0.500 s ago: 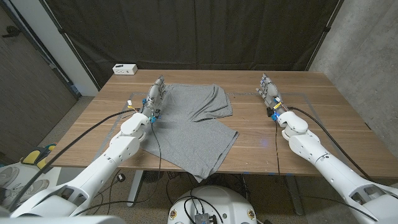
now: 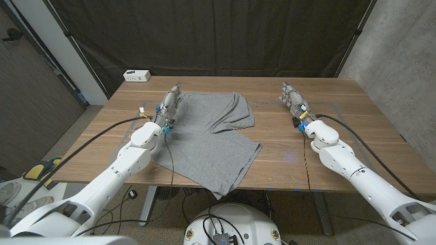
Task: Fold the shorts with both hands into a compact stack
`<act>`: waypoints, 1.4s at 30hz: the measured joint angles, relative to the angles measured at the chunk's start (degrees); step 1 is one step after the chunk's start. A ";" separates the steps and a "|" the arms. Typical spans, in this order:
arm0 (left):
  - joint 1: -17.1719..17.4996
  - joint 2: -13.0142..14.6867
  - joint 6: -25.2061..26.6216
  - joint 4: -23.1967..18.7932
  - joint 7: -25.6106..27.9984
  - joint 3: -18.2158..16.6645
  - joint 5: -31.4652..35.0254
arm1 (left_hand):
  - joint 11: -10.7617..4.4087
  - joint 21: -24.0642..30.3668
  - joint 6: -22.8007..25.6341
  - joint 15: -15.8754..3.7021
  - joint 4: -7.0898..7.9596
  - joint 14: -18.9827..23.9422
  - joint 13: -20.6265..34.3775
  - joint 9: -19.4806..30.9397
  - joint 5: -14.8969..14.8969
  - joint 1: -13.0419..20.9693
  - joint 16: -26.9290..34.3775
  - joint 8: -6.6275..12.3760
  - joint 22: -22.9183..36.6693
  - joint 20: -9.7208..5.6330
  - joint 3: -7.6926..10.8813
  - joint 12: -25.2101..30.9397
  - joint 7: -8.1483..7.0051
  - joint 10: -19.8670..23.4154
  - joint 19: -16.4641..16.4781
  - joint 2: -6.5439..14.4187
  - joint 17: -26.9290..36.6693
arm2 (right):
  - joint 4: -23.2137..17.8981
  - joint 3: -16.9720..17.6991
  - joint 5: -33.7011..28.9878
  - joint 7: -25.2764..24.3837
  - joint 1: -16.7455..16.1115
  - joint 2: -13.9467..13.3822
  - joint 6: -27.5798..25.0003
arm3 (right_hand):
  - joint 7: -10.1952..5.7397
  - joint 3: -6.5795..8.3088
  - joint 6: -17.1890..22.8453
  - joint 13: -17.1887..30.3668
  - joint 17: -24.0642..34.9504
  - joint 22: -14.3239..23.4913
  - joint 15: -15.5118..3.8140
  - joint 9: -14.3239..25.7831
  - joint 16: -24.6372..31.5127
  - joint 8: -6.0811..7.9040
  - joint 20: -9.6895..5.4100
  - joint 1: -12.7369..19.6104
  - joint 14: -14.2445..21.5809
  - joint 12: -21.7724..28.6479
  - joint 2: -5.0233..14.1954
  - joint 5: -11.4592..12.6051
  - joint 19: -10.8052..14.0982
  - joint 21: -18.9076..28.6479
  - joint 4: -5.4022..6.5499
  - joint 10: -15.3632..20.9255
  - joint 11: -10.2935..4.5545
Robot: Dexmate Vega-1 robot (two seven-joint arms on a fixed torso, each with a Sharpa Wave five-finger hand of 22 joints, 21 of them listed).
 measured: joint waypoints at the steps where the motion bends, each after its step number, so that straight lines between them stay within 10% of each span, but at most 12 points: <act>1: 0.10 0.66 0.18 -0.66 0.27 0.11 0.56 | 0.16 0.00 0.00 0.22 -0.16 0.13 0.00 0.00 0.00 0.03 0.00 0.30 0.00 0.12 0.16 0.19 0.00 -0.03 0.12 -0.03 -0.05 | -0.42 -0.07 -0.38 -0.23 -0.10 -0.26 -0.27 | -0.20 0.25 0.24 0.00 0.00 0.00 -0.03 0.00 0.01 0.00 0.09 0.68 0.49 0.00 0.12 0.00 0.13 0.00 -0.25 0.33 0.09; 16: 3.35 8.35 3.47 -8.78 4.96 -0.50 8.54 | 1.46 0.44 0.32 3.16 -2.80 -0.12 -0.01 0.27 -1.15 4.23 0.45 0.88 -0.01 5.28 1.90 1.25 1.56 0.05 3.52 1.20 0.09 | -9.88 -1.94 -8.09 -4.59 -2.06 -5.52 -6.18 | -0.94 2.70 1.10 0.23 0.00 0.17 -1.05 -0.01 0.45 0.00 -0.64 3.16 1.88 0.00 1.68 -0.84 1.86 0.40 -1.92 1.33 -0.31; 42: 10.77 23.90 12.35 -24.38 7.22 -4.12 20.88 | 0.81 0.88 0.30 2.07 -5.63 -0.13 -0.02 0.26 -2.23 6.87 -0.24 -0.83 0.26 4.35 2.77 0.34 0.51 0.05 3.59 0.67 0.08 | -28.39 -5.39 -21.72 -5.99 -3.35 -14.94 -21.25 | -1.85 5.86 2.45 0.26 0.27 0.26 -1.66 -0.02 0.77 0.00 -1.14 6.80 4.86 -0.35 1.43 -2.13 3.80 0.89 -3.03 2.73 -1.16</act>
